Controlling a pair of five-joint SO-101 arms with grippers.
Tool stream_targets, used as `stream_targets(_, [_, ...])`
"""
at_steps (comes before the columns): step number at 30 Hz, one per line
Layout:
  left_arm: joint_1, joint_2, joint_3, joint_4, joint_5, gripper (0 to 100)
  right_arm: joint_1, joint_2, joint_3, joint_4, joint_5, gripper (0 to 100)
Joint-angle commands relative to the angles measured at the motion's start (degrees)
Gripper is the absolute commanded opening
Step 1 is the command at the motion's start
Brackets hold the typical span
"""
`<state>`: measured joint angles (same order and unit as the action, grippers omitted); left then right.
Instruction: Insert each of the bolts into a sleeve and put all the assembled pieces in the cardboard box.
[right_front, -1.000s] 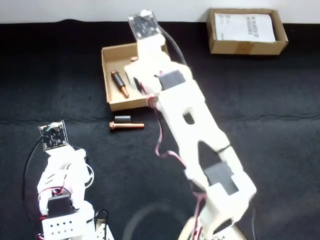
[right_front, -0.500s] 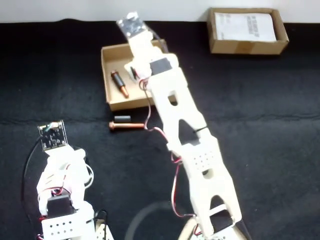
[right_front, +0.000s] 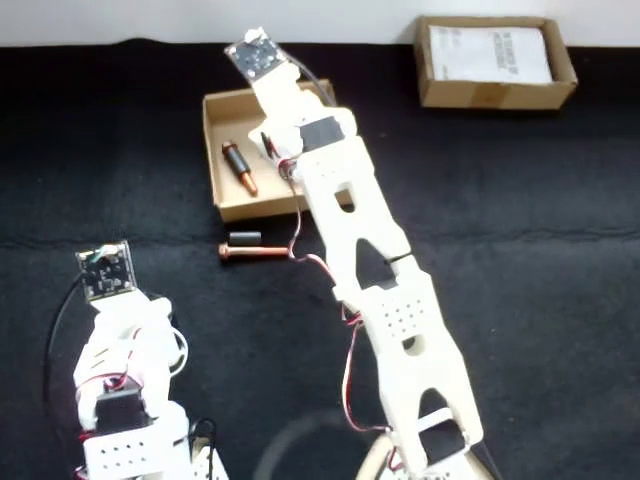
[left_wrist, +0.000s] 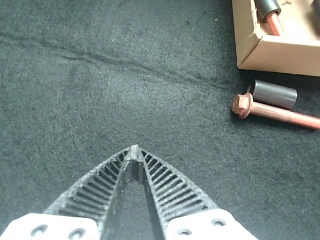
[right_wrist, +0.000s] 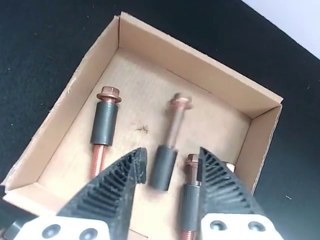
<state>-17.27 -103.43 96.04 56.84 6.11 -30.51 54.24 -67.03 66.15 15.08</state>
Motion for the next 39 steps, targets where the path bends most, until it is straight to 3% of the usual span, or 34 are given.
stream_targets(1, [-0.8,-0.1,1.1,-0.6,-0.4,1,0.7,-1.0,-2.9,-0.6,0.6,14.9])
stream_targets(6, [-0.8,-0.1,1.1,-0.6,-0.4,1,0.9,-1.5,-4.2,3.5,0.6,14.9])
stream_targets(16, [-0.9,-0.1,1.1,-0.6,-0.4,1,-1.8,-1.0,-28.4,35.3,0.4,14.9])
stream_targets(21, [-1.0,-0.1,1.1,-0.6,-0.4,1,-1.1,-2.0,-28.6,35.1,-5.5,14.9])
stream_targets(31, [-2.8,-0.1,1.1,-0.9,-0.4,1,-10.2,-15.3,3.3,34.9,-5.1,14.9])
stream_targets(39, [-2.8,-0.1,1.1,-0.9,-0.4,1,-12.9,-20.9,20.3,33.7,7.0,14.9])
